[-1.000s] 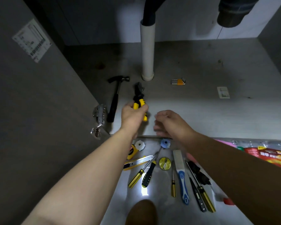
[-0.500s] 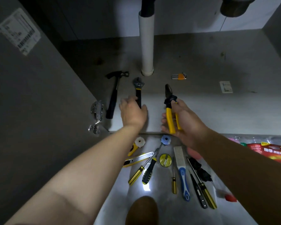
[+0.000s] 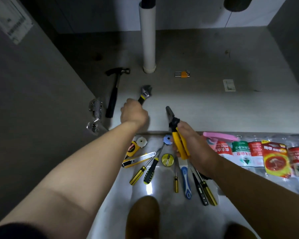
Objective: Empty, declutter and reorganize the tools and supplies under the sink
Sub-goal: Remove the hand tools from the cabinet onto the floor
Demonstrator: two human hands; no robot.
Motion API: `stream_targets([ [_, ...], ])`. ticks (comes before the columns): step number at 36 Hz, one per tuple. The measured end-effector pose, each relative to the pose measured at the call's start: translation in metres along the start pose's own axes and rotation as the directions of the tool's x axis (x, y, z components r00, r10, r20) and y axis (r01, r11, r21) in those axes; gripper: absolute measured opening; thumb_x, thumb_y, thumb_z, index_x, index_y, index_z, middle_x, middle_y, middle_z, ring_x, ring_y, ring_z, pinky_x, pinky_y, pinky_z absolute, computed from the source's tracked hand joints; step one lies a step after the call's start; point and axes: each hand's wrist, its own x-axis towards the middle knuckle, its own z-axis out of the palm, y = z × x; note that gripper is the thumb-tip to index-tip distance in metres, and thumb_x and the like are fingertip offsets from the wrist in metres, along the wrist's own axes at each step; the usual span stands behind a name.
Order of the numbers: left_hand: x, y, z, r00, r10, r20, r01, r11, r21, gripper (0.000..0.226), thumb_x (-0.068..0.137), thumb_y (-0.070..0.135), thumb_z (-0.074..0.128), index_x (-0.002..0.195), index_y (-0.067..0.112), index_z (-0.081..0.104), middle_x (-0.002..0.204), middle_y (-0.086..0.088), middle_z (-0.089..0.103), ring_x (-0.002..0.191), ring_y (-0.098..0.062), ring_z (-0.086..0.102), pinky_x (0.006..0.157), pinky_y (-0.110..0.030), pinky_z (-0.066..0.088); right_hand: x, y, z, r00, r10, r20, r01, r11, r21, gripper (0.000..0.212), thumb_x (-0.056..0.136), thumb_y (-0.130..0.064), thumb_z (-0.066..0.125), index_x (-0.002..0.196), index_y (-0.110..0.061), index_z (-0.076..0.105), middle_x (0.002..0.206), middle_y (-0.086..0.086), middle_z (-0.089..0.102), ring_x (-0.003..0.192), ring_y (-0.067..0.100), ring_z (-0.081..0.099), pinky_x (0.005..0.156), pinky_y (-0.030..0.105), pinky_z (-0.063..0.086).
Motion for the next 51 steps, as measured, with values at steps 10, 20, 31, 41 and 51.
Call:
stream_targets([
  [10,-0.112,-0.083,0.003,0.964,0.242,-0.110,-0.265,0.905,-0.331,0.013,0.099,0.021,0.055,0.108,0.014,0.060,0.097,0.000,0.057,0.094,-0.028,0.057,0.080,-0.040,0.047,-0.046,0.057,-0.010,1.000,0.001,0.020,0.006,0.928,-0.373,0.025,0.106,-0.036,0.045,0.120,-0.022,0.059,0.088,-0.006,0.056,0.082,0.011,0.052,0.070,0.027,0.039],
  [20,-0.200,-0.204,0.030,0.971,0.196,0.139,-0.164,0.963,-0.212,0.011,0.103,0.016,0.051,0.105,0.026,0.053,0.091,0.004,0.059,0.086,-0.018,0.057,0.079,-0.040,0.048,-0.078,0.154,-0.009,0.993,0.082,-0.082,-0.116,0.607,-0.786,0.051,0.088,-0.047,0.068,0.124,-0.019,0.044,0.118,0.001,0.044,0.096,0.008,0.051,0.082,0.027,0.052],
  [31,-0.222,-0.238,0.036,0.972,-0.060,0.228,0.102,0.979,-0.177,0.012,0.105,0.016,0.047,0.113,0.023,0.053,0.099,0.005,0.060,0.093,-0.015,0.059,0.081,-0.031,0.045,-0.072,0.193,0.003,0.989,0.124,-0.075,-0.125,0.465,-0.876,0.077,0.087,-0.034,0.073,0.148,-0.019,0.028,0.144,0.011,0.033,0.124,0.023,0.051,0.103,0.035,0.051],
  [41,-0.214,-0.215,0.039,0.950,-0.134,0.280,0.206,0.948,-0.244,0.032,0.097,0.005,0.057,0.129,0.011,0.054,0.119,-0.004,0.060,0.111,-0.022,0.058,0.100,-0.037,0.051,-0.065,0.207,0.029,0.985,0.008,-0.175,-0.162,0.423,-0.891,0.061,0.085,-0.021,0.073,0.132,-0.021,0.033,0.139,0.012,0.045,0.114,0.025,0.062,0.091,0.037,0.057],
  [51,-0.210,-0.213,0.043,0.983,-0.027,0.183,0.047,0.993,-0.105,0.045,0.098,0.011,0.058,0.142,0.012,0.050,0.132,-0.009,0.053,0.122,-0.026,0.050,0.106,-0.043,0.046,-0.067,0.199,0.020,0.980,-0.027,-0.196,-0.161,0.466,-0.870,0.046,0.098,-0.026,0.057,0.139,-0.017,0.039,0.139,0.010,0.048,0.125,0.024,0.052,0.099,0.039,0.052],
])
